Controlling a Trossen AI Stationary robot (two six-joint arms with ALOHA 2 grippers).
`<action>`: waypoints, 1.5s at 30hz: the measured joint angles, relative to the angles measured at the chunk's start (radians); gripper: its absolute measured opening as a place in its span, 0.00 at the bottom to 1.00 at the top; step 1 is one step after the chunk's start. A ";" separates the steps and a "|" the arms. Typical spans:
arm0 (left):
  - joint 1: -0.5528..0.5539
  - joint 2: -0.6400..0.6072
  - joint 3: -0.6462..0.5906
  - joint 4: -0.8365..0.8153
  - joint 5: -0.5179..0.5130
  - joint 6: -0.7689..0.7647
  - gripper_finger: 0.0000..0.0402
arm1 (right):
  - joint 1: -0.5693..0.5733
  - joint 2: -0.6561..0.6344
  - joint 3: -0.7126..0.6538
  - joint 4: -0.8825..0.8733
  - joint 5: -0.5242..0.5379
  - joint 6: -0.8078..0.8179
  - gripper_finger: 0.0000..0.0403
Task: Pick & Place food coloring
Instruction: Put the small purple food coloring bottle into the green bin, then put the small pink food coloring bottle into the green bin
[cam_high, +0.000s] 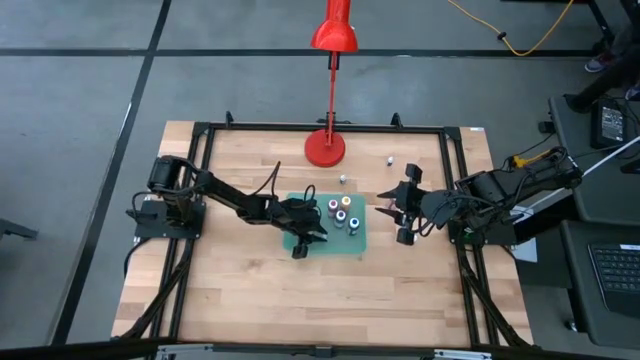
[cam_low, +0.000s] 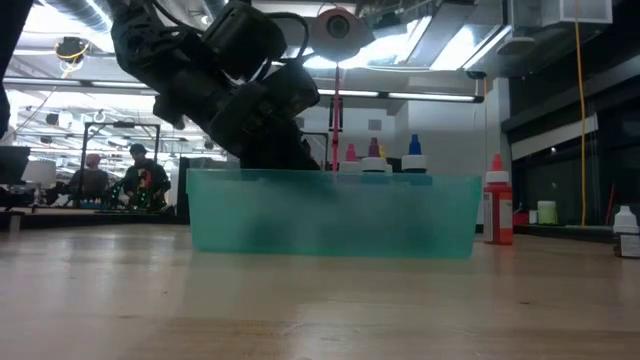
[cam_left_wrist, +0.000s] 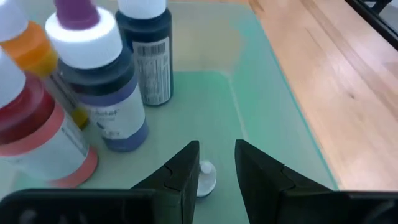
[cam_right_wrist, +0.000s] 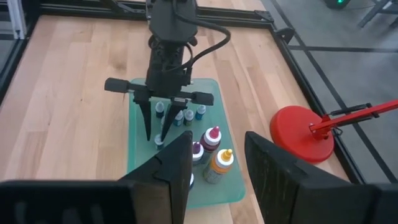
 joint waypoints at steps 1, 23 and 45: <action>0.000 -0.003 0.005 -0.013 0.002 0.001 0.25 | 0.000 0.000 0.000 0.000 -0.005 -0.002 0.37; 0.000 -0.376 0.027 -0.362 -0.301 0.031 0.25 | -0.028 0.000 0.000 -0.062 -0.007 0.028 0.37; -0.220 -0.702 0.026 -0.480 -0.527 -0.331 0.24 | -0.458 0.000 0.000 -0.115 -0.261 -0.101 0.51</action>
